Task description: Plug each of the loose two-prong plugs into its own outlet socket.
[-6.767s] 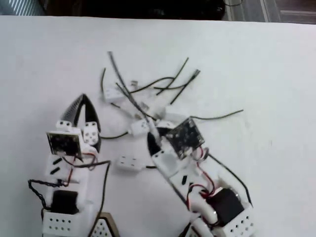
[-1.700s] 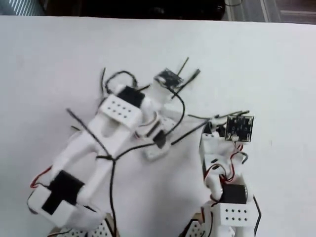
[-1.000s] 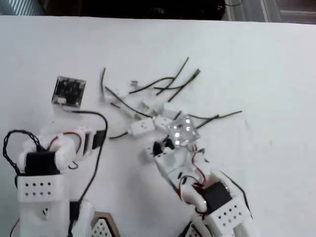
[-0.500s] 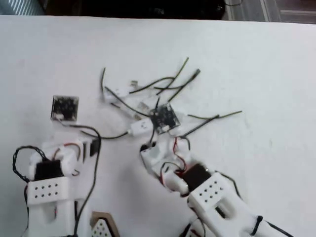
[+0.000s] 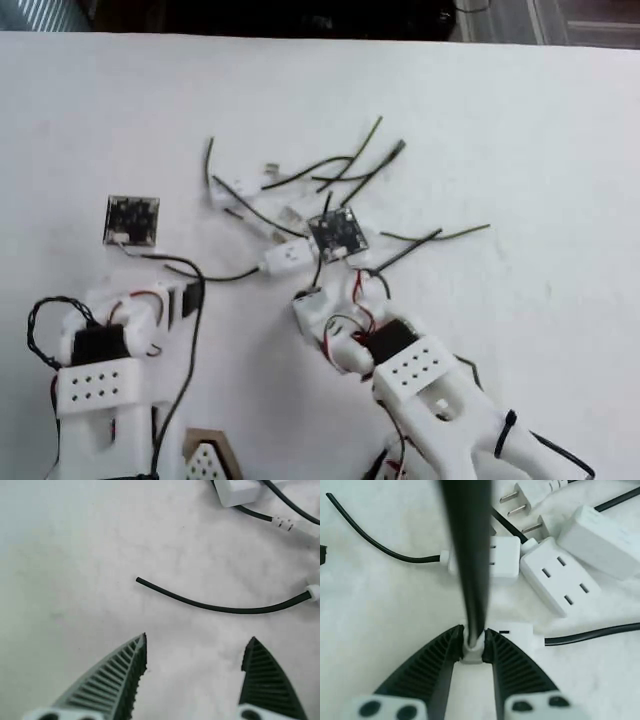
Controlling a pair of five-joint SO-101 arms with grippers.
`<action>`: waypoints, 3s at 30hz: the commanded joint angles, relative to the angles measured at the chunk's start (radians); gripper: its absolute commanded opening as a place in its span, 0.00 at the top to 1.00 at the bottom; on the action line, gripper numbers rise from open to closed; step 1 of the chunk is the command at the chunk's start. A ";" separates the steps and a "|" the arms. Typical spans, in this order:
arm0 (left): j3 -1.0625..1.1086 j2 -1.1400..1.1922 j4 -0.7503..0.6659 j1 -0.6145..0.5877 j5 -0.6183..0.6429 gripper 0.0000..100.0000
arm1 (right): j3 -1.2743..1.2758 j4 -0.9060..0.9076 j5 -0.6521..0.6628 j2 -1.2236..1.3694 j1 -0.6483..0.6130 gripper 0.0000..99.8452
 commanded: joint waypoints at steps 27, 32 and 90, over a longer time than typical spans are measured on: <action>-0.003 -0.019 -0.017 -0.008 -0.011 0.69 | 0.055 -0.001 0.176 0.018 -0.048 0.98; -0.003 -0.019 -0.017 -0.008 -0.011 0.69 | 0.052 0.010 0.146 0.018 -0.045 0.98; 0.018 -0.019 -0.041 -0.008 -0.011 0.69 | -0.345 -0.254 0.417 0.117 0.567 0.98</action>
